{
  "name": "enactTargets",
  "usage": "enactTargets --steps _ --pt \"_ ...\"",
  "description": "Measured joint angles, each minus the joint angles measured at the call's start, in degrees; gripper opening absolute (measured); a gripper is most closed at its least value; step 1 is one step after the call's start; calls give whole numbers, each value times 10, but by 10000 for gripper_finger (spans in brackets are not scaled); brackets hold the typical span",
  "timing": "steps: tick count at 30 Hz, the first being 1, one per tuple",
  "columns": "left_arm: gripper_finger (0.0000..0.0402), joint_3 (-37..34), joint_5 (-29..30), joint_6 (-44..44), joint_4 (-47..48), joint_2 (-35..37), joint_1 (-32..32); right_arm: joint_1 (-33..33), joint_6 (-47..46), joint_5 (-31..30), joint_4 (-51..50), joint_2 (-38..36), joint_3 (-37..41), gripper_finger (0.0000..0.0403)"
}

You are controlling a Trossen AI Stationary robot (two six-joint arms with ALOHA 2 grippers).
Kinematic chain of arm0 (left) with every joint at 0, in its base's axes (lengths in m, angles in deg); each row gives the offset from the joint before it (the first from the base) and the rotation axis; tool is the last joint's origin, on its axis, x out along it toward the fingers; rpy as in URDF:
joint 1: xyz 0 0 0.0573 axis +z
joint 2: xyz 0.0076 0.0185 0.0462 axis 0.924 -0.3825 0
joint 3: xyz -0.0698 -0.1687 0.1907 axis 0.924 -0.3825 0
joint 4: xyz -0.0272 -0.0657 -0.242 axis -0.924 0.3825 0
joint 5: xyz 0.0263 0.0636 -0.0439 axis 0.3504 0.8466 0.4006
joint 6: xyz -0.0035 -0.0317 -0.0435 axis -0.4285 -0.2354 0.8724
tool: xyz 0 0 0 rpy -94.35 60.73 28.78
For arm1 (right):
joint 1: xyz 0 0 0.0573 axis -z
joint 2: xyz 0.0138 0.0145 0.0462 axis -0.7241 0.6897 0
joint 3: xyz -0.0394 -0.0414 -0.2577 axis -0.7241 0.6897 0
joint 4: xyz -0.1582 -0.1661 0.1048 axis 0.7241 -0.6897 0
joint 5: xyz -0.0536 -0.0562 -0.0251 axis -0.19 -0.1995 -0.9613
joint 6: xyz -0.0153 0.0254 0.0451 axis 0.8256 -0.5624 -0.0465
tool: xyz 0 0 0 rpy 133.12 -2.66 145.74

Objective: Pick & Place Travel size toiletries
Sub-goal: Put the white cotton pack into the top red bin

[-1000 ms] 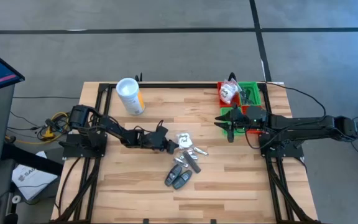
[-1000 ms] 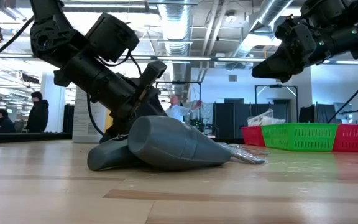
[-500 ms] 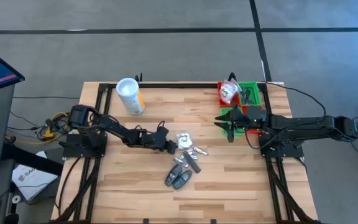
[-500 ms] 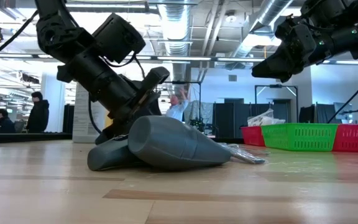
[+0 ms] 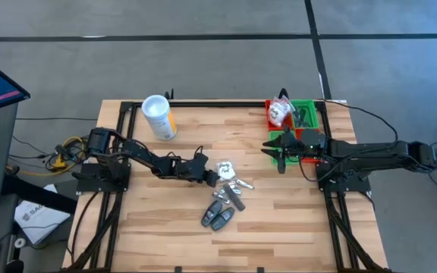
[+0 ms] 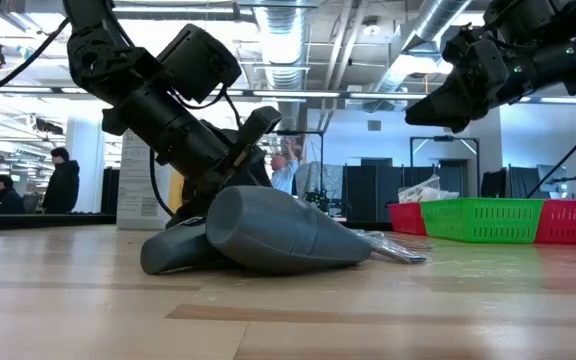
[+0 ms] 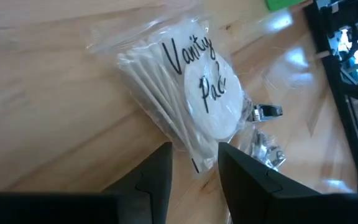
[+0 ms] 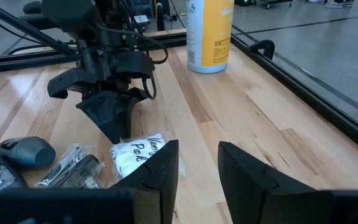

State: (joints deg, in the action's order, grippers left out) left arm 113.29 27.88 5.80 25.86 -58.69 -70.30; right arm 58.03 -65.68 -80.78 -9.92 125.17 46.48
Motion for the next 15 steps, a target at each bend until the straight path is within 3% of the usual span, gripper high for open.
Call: enactTargets --steps 10,15 --pt "121 10 -11 -10 -52 -32 17 0 0 0 0 0 0 104" --pt "73 34 -20 -30 -54 -70 17 0 0 0 0 0 0 104"
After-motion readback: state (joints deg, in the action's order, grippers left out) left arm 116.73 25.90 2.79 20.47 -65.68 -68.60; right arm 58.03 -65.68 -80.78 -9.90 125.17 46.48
